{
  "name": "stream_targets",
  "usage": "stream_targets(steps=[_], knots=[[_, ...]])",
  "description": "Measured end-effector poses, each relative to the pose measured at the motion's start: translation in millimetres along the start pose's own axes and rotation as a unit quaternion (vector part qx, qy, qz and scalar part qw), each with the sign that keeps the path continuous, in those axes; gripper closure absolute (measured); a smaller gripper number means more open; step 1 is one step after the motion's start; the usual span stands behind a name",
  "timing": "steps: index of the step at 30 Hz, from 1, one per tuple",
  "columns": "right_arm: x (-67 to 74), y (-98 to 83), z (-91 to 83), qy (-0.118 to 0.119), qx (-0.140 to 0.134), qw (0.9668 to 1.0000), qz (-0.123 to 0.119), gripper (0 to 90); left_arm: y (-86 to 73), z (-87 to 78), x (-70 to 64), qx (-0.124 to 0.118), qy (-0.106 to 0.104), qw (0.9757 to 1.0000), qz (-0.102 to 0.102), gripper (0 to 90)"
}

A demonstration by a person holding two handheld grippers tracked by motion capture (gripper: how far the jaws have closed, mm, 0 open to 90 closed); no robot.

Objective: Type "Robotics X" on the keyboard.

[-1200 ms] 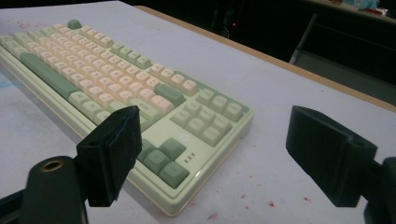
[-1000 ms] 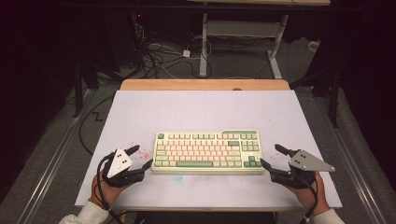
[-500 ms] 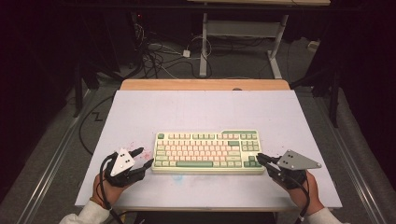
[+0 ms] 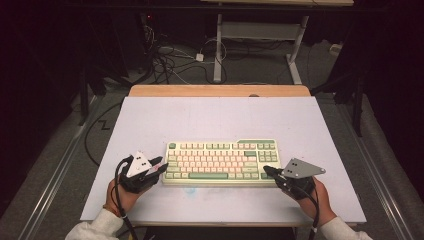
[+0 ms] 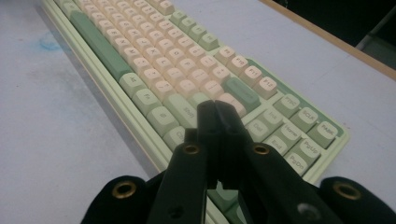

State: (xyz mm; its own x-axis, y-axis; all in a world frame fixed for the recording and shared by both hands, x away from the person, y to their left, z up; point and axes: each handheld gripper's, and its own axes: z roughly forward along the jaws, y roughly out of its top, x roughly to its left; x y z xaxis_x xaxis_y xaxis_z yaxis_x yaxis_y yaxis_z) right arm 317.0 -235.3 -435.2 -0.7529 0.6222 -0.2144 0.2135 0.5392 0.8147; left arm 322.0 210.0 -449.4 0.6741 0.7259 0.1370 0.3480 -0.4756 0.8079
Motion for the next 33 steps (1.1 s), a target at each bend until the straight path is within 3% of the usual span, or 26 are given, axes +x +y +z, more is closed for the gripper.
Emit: stream_targets(steps=[2, 4, 6, 11, 20, 33], knots=[[0.5, 1.5, 5.1, 0.003, 0.005, 1.0, -0.002, 90.0, 1.0, 1.5, -0.5, -0.004, -0.005, 1.0, 0.0, 53.8], [1.2, 3.1, 10.1, 0.005, 0.011, 0.9999, -0.001, 90.0, 3.8, 3.9, -2.1, -0.006, -0.009, 0.9999, 0.009, 45.9], [1.3, 4.5, 15.0, 0.007, 0.017, 0.9998, -0.004, 90.0, 6.2, 6.3, -3.9, -0.011, -0.002, 0.9999, 0.01, 29.9], [1.3, 7.5, 26.7, 0.011, 0.028, 0.9995, -0.004, 90.0, 12.0, 11.4, -6.1, -0.015, 0.001, 0.9998, 0.012, 22.1], [4.3, 10.8, 42.6, 0.017, 0.047, 0.9987, -0.012, 90.0, 24.6, 22.0, -10.7, -0.013, -0.008, 0.9994, 0.031, 19.3], [2.0, 9.3, 50.8, 0.012, 0.065, 0.9977, -0.014, 90.0, 34.1, 29.0, -14.0, -0.009, -0.018, 0.999, 0.041, 19.7]])
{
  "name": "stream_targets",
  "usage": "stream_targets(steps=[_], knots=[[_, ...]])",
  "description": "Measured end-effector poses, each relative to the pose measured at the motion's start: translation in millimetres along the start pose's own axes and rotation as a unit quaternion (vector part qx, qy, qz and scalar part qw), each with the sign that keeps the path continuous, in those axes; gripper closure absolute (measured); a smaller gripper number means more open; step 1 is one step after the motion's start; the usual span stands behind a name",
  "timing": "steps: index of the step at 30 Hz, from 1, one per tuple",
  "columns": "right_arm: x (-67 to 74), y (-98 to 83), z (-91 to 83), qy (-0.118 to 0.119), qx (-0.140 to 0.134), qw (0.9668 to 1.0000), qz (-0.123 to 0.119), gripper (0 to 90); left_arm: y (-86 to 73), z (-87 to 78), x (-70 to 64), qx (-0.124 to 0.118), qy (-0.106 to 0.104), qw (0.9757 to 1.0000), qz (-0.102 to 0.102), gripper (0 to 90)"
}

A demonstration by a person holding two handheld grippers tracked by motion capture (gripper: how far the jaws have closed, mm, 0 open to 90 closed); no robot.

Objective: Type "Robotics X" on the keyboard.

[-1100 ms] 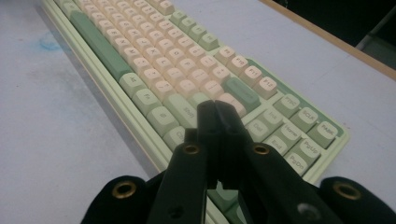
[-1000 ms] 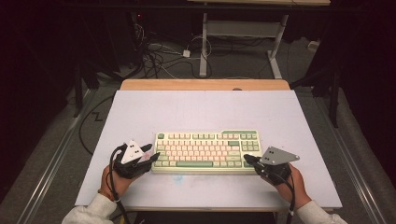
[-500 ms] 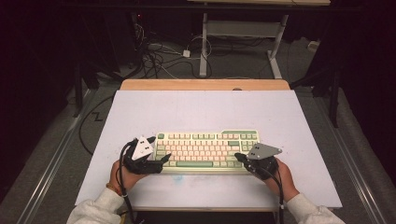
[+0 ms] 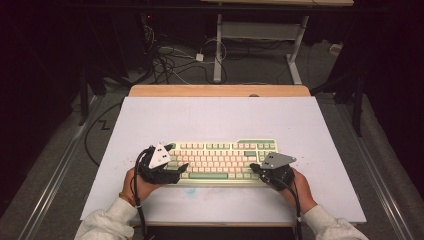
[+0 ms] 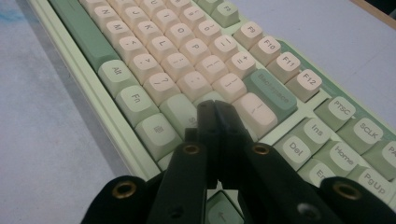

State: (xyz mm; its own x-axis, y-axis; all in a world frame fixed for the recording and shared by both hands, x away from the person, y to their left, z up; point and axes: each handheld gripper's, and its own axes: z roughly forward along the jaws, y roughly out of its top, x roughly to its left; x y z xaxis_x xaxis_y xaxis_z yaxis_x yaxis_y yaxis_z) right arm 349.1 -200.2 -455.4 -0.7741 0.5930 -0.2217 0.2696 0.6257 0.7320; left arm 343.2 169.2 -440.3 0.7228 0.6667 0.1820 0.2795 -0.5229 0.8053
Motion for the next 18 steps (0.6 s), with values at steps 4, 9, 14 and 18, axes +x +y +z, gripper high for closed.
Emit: stream_targets(steps=[4, 9, 14, 18], knots=[[1.0, -1.2, 2.3, -0.003, 0.004, 1.0, -0.001, 90.0, 2.1, 0.4, -0.6, 0.001, -0.001, 1.0, 0.001, 19.6], [0.6, -0.9, 2.0, -0.002, 0.007, 1.0, -0.001, 90.0, 4.7, 0.6, -1.0, 0.001, -0.006, 1.0, -0.002, 19.7], [1.1, -1.1, 2.2, -0.003, 0.006, 1.0, 0.0, 90.0, 8.5, 0.2, 1.2, -0.002, -0.02, 0.9998, -0.002, 36.1], [2.0, -1.3, 2.2, -0.006, 0.006, 1.0, 0.003, 90.0, 11.4, -0.8, 3.3, -0.002, -0.033, 0.9995, -0.001, 61.8]])
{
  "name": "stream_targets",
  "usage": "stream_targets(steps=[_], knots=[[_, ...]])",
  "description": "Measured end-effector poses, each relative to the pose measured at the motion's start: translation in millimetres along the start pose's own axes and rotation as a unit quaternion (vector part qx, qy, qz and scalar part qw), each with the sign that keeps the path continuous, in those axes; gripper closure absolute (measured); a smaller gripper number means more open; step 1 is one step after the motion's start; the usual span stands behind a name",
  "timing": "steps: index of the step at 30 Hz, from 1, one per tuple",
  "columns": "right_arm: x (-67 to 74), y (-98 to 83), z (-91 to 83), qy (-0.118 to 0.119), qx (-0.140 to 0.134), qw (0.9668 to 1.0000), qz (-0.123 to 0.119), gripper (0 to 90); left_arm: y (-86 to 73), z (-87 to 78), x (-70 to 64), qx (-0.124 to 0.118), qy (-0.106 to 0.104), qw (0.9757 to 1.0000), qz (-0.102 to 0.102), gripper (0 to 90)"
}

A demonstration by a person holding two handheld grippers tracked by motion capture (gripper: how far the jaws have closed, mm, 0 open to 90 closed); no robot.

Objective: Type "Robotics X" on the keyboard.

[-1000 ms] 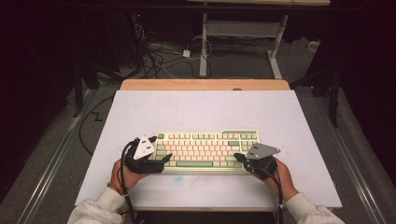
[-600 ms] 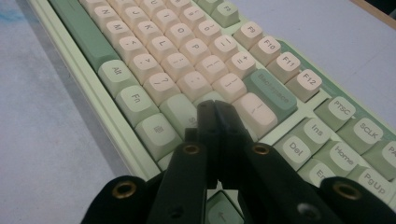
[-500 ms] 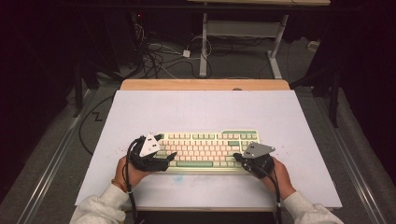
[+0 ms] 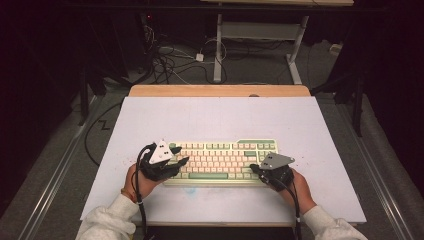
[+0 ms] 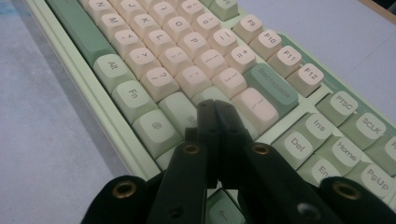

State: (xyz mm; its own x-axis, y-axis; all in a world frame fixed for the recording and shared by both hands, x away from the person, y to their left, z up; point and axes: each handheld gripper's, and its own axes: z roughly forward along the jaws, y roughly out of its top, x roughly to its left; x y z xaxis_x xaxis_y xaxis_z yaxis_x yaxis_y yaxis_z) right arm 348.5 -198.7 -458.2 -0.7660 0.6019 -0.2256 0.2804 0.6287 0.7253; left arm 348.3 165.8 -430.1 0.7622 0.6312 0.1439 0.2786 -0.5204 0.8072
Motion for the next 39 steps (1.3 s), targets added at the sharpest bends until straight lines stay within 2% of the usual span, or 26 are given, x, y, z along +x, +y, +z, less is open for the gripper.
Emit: stream_targets(steps=[1, 3, 5, 8, 13, 18, 22, 25, 29, 39], knots=[[0.0, 0.0, 0.0, 0.0, 0.0, 1.0, 0.0, 90.0, 0.7, -0.1, 0.8, 0.001, -0.006, 1.0, -0.001, 61.8], [0.0, -0.1, 0.1, -0.001, -0.001, 1.0, -0.001, 90.0, 2.2, 0.9, 1.4, 0.005, -0.01, 0.9999, -0.001, 77.5], [0.1, -0.3, 0.1, -0.001, -0.001, 1.0, 0.0, 90.0, 3.7, 3.1, 2.1, 0.012, -0.019, 0.9997, -0.003, 84.3], [0.3, -0.2, 0.1, -0.002, -0.001, 1.0, -0.001, 90.0, 6.7, 7.8, 1.4, 0.026, -0.026, 0.9993, 0.001, 87.9], [1.1, 0.0, 0.0, -0.004, 0.0, 1.0, 0.0, 90.0, 11.7, 18.2, -0.7, 0.05, -0.039, 0.998, 0.008, 87.9], [1.6, -0.2, 0.1, -0.006, 0.0, 1.0, -0.002, 90.0, 17.9, 30.6, -2.2, 0.062, -0.046, 0.997, 0.01, 88.0], [2.0, -0.5, -0.3, -0.007, -0.001, 1.0, -0.003, 90.0, 21.2, 41.4, -3.4, 0.077, -0.045, 0.9959, 0.015, 87.9], [2.1, -1.1, -0.5, -0.006, -0.002, 1.0, -0.003, 90.0, 22.1, 46.8, -1.7, 0.082, -0.044, 0.9956, 0.01, 87.9], [2.6, -1.0, -0.7, -0.008, -0.002, 1.0, -0.003, 90.0, 23.8, 54.7, -2.1, 0.093, -0.045, 0.9946, 0.014, 87.9], [3.2, -1.0, -1.0, -0.009, 0.0, 1.0, -0.004, 90.0, 26.3, 63.0, -2.7, 0.101, -0.047, 0.9937, 0.017, 87.9]])
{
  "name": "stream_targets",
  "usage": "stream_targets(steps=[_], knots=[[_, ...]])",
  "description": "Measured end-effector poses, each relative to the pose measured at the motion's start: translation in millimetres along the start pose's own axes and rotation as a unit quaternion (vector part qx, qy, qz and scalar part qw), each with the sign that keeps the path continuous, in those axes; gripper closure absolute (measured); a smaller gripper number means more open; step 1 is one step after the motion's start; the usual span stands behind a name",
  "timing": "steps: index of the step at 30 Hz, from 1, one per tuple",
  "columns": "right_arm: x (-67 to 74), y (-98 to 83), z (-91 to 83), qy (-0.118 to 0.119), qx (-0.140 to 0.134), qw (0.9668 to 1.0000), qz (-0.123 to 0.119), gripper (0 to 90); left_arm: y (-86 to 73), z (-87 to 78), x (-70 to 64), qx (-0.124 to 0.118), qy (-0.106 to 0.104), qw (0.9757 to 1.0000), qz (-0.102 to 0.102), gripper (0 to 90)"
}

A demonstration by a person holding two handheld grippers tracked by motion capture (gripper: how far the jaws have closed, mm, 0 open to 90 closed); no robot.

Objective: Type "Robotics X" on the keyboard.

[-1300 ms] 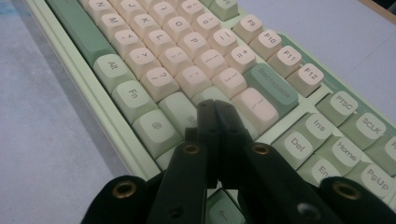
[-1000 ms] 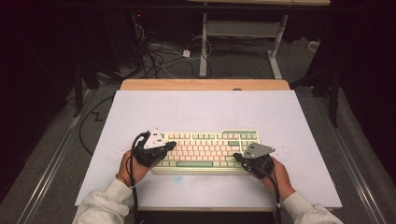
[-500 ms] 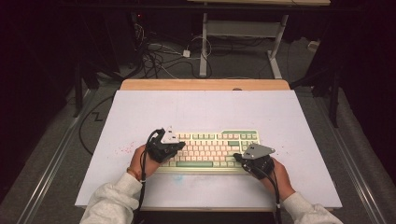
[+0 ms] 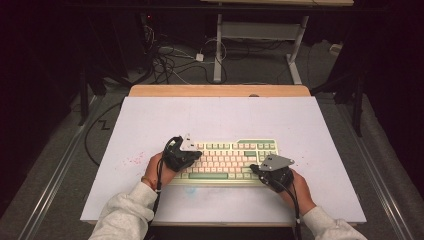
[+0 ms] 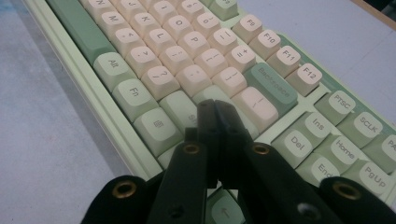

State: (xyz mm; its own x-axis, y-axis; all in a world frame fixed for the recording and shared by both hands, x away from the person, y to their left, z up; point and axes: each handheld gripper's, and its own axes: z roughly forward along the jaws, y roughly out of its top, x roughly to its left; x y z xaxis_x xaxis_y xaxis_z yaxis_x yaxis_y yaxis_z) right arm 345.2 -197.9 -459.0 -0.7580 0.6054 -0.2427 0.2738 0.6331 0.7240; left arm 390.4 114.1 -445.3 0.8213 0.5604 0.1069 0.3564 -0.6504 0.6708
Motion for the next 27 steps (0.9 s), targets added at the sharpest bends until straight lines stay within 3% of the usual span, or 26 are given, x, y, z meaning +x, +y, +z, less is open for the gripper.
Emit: stream_targets(steps=[10, 15, 18, 27], knots=[[0.7, -0.1, -0.6, 0.0, 0.001, 1.0, -0.001, 90.0, -0.4, 5.4, -1.8, 0.012, 0.002, 0.9999, 0.003, 87.9], [0.7, 1.1, -2.4, 0.003, 0.002, 1.0, -0.004, 90.0, 0.6, -4.0, -2.4, -0.01, 0.021, 0.9997, 0.011, 87.9], [0.7, 3.6, -8.5, 0.0, -0.015, 0.9999, -0.002, 90.0, 0.7, -9.3, -3.1, -0.024, 0.029, 0.9992, 0.014, 87.9], [-1.4, 8.0, -21.2, -0.002, -0.034, 0.9994, 0.002, 90.0, -0.7, -25.8, -6.2, -0.065, 0.053, 0.9962, 0.024, 87.7]])
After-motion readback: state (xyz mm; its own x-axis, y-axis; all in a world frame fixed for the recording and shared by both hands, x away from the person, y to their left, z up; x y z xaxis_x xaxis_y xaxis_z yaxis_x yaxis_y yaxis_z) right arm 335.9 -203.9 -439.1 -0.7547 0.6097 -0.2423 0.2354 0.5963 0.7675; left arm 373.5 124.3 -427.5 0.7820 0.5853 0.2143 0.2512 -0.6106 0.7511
